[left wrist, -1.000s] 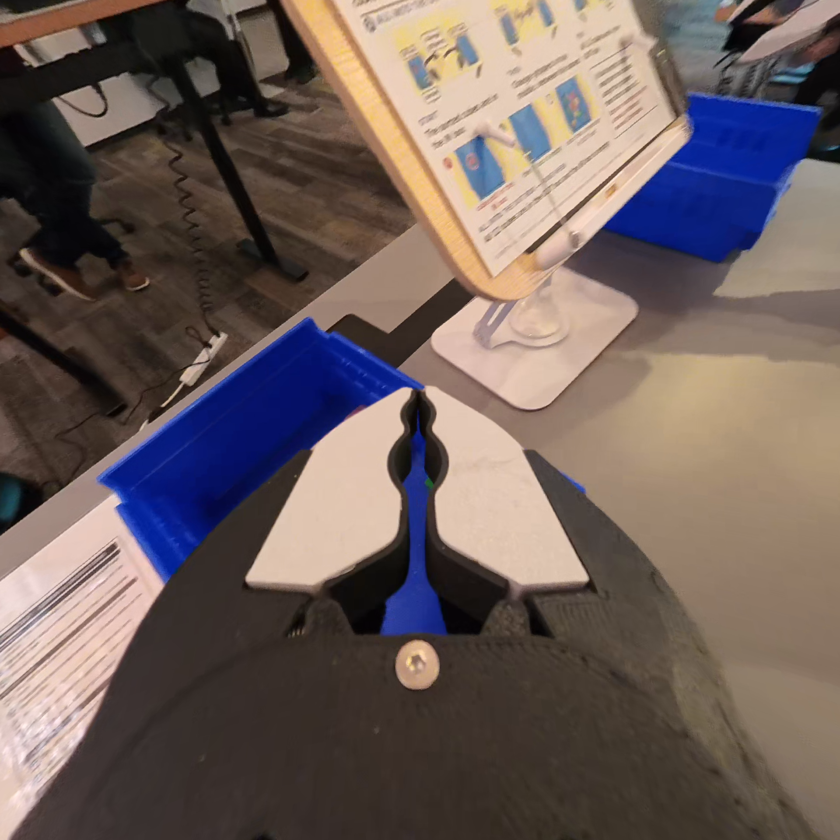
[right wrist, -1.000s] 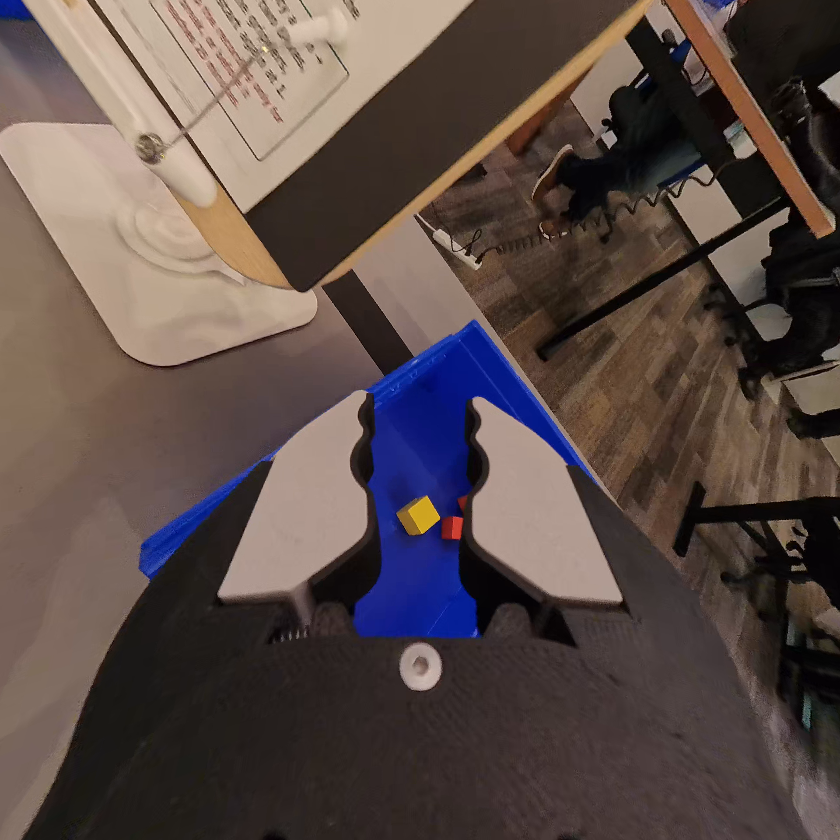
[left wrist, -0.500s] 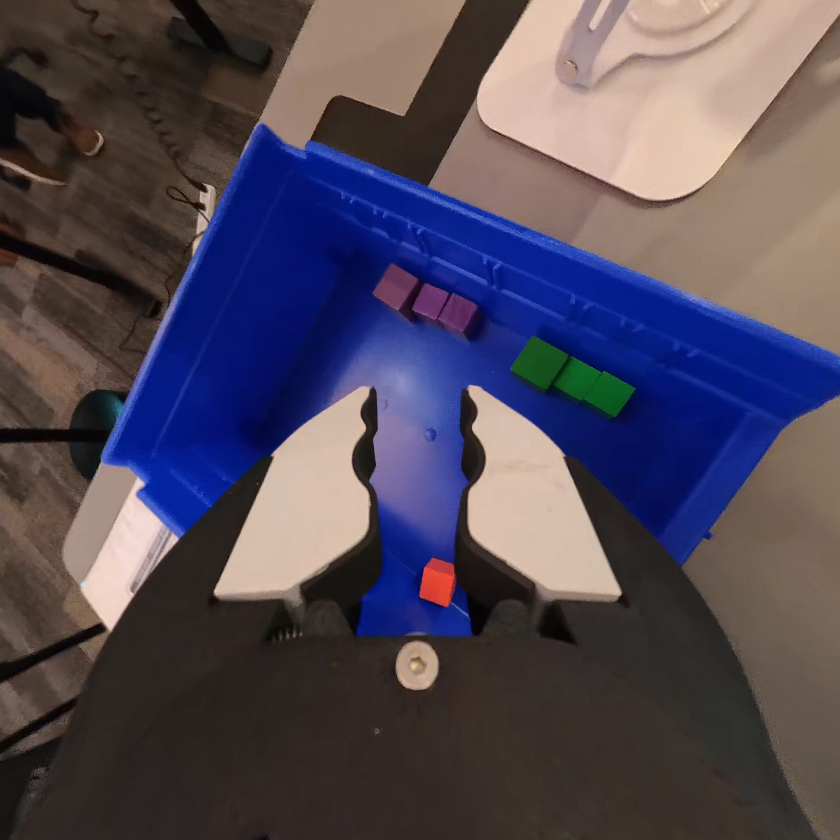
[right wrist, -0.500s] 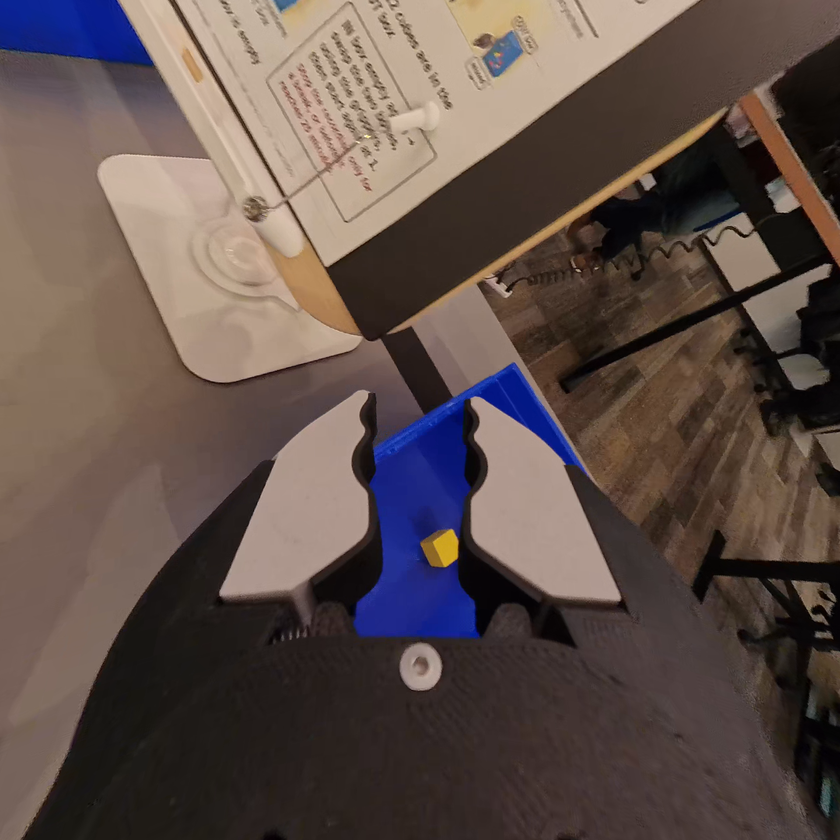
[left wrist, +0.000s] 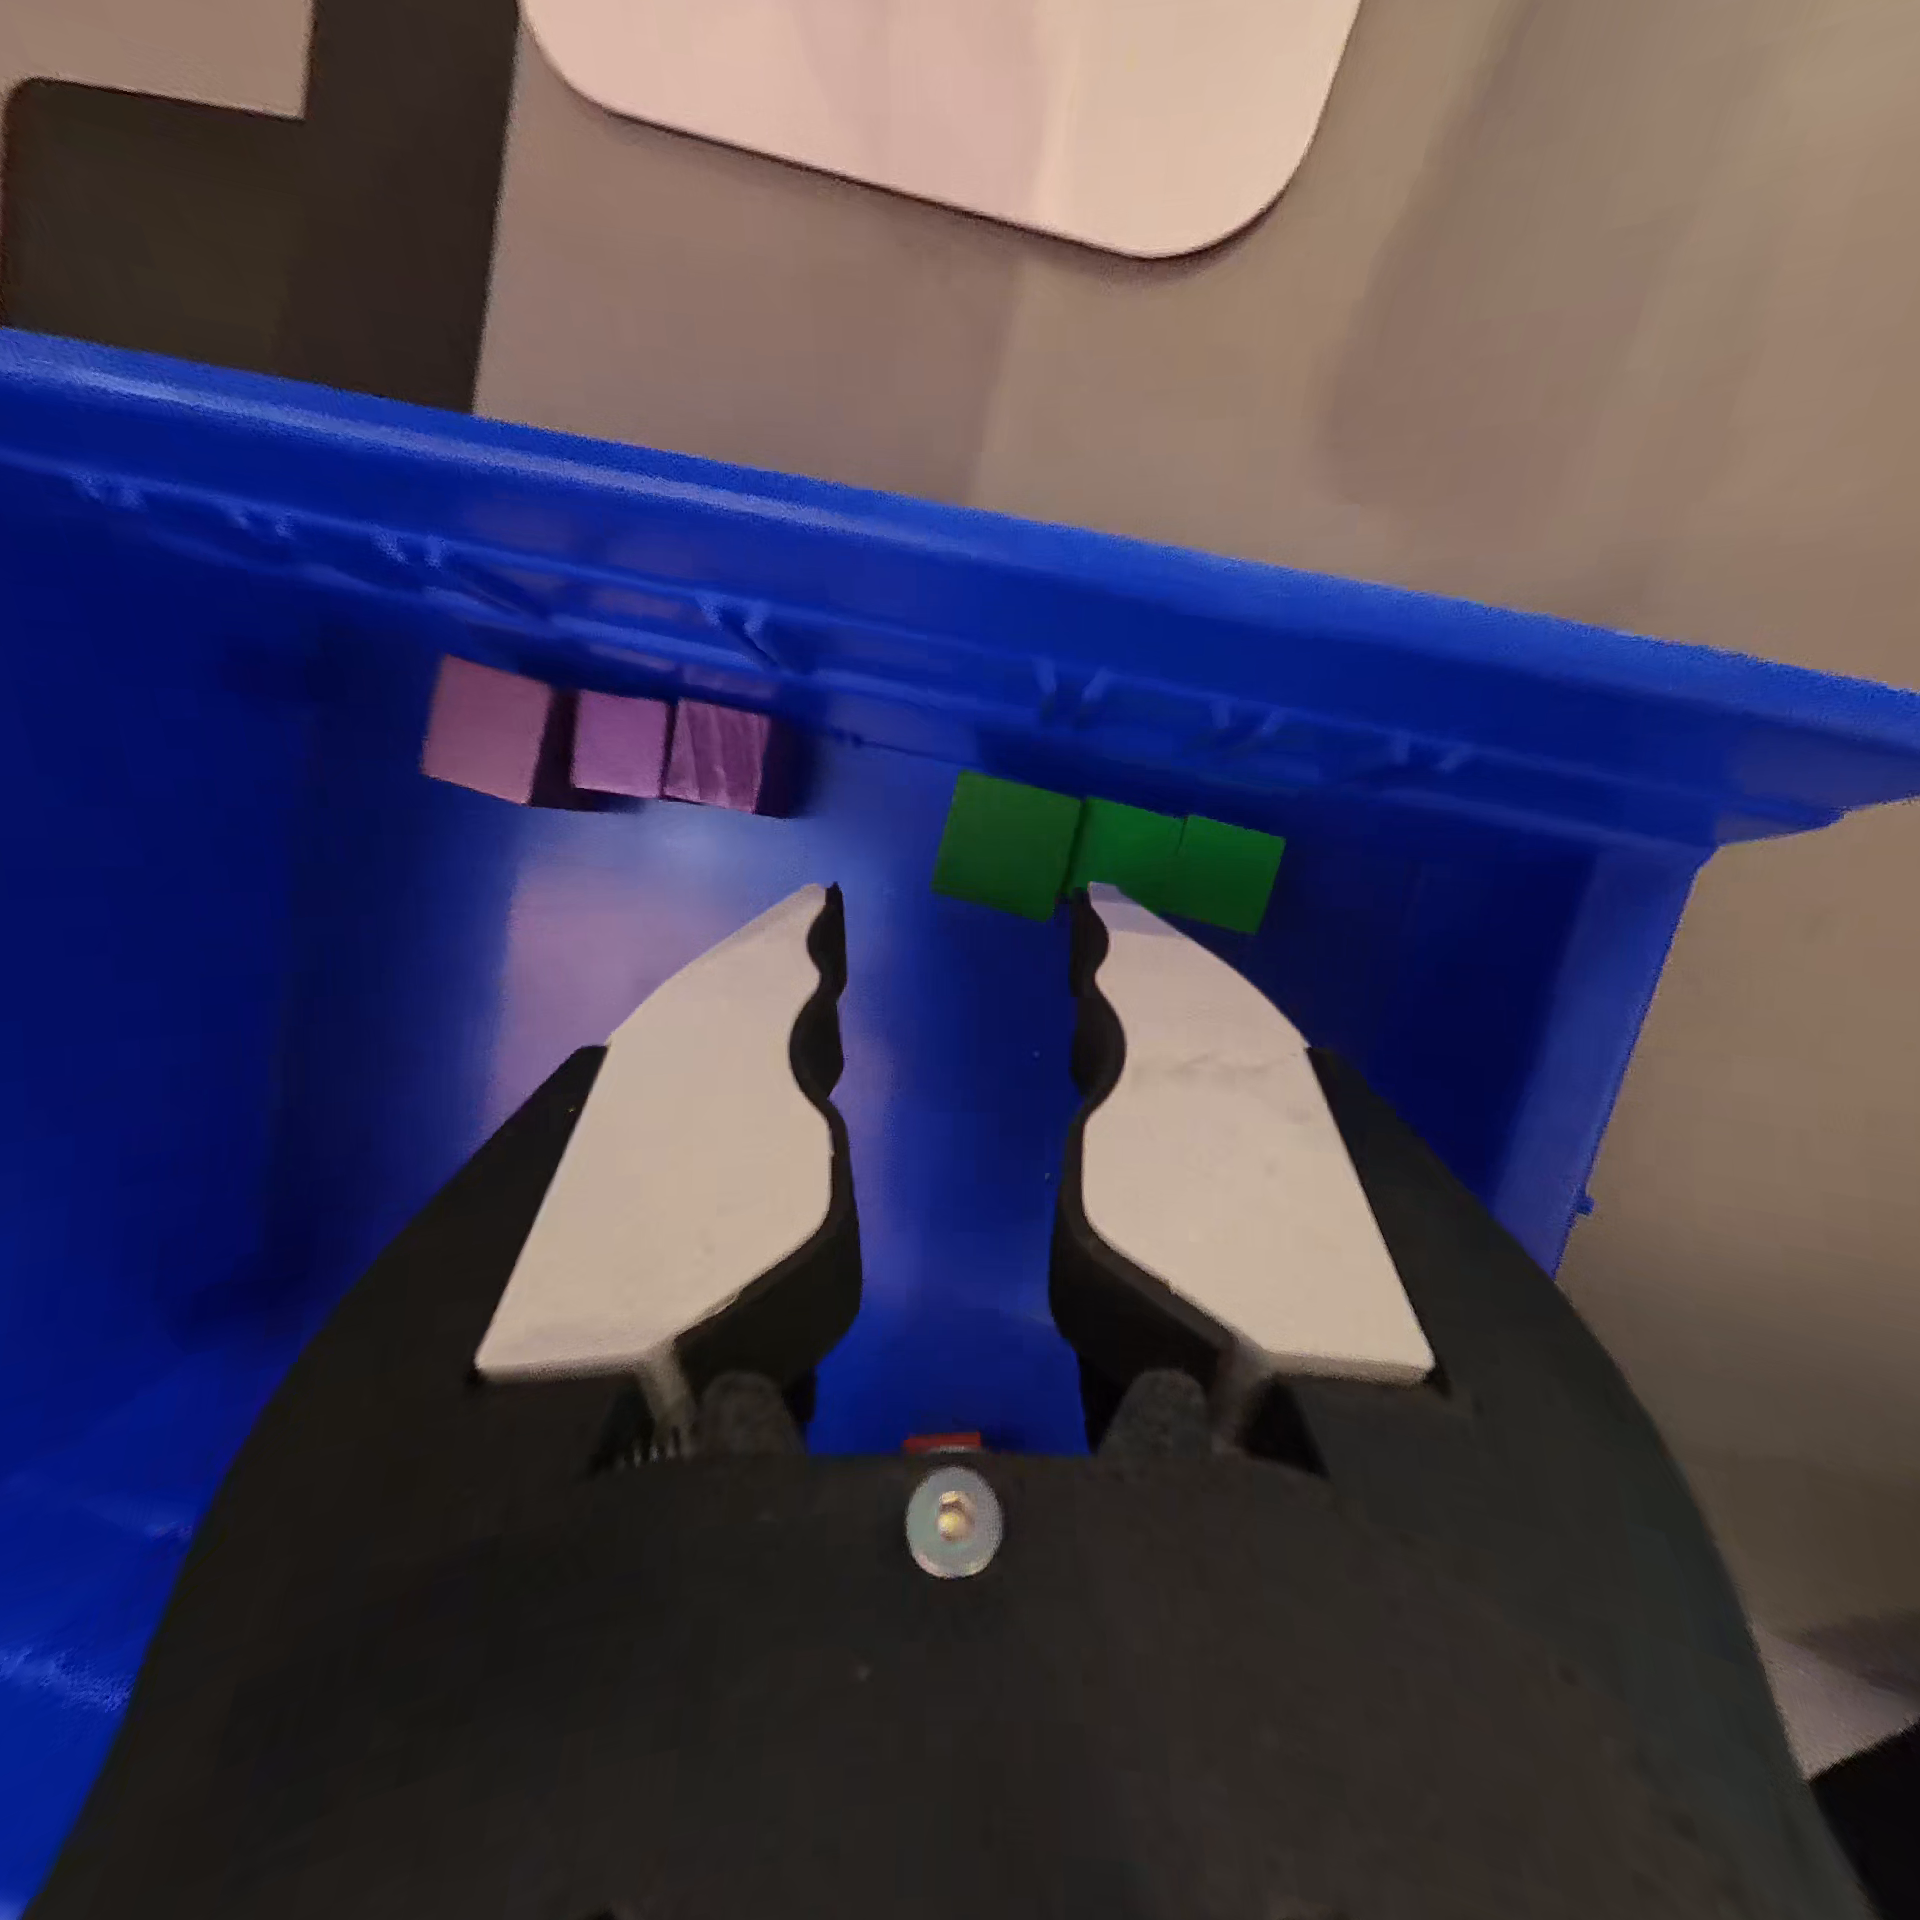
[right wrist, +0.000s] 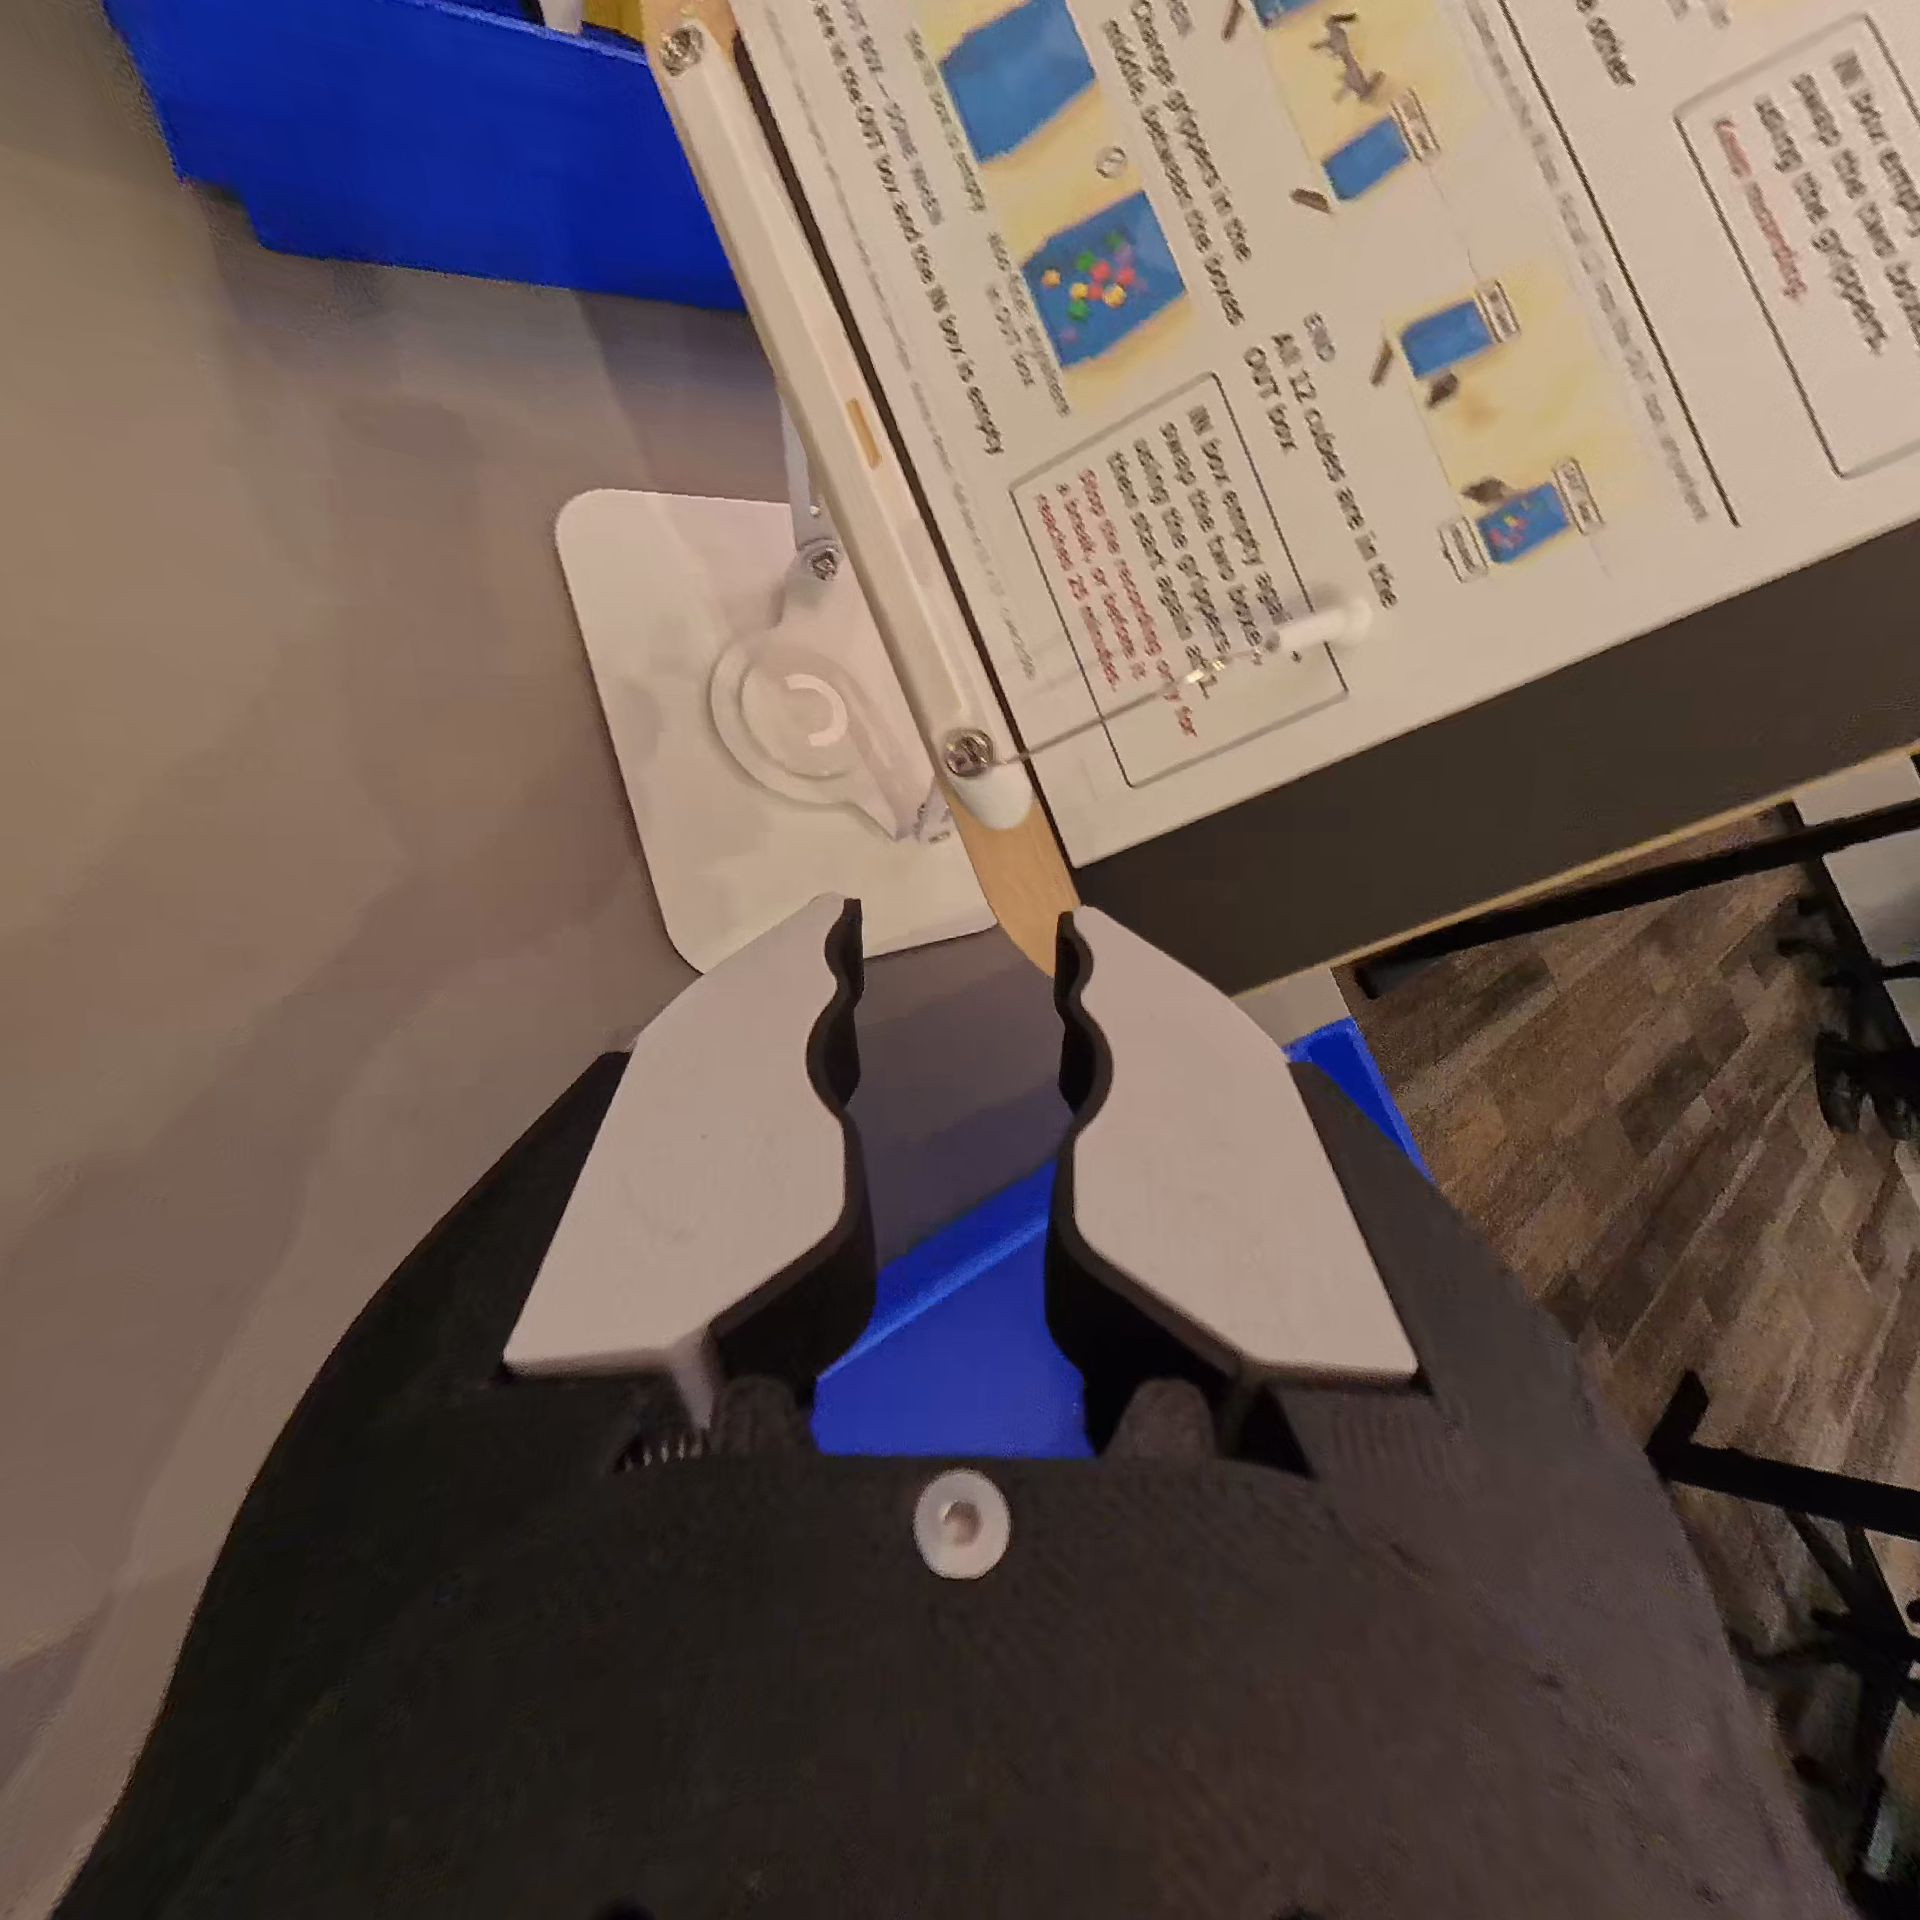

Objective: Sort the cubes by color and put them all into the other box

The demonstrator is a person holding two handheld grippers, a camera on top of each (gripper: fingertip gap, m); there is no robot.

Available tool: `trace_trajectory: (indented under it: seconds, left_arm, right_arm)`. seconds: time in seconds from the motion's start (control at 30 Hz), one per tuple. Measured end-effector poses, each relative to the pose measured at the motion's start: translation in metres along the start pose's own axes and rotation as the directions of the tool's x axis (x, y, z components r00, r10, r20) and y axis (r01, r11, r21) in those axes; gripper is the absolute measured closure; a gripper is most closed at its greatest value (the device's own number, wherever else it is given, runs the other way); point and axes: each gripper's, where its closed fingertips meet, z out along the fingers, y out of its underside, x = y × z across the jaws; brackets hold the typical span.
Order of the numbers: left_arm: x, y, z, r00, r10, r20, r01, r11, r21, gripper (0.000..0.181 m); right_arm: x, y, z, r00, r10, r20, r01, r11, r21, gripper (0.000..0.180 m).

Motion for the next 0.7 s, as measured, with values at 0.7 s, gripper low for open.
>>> trace_trajectory:
  seconds: [0.7]
  left_arm:
    - [-0.003,0.006,0.015,0.991,-0.064,-0.119,0.074,0.994,0.085,0.154]
  right_arm:
    - [-0.027,-0.015,0.010,0.995,-0.084,0.049,0.084,0.996,0.006,0.147]
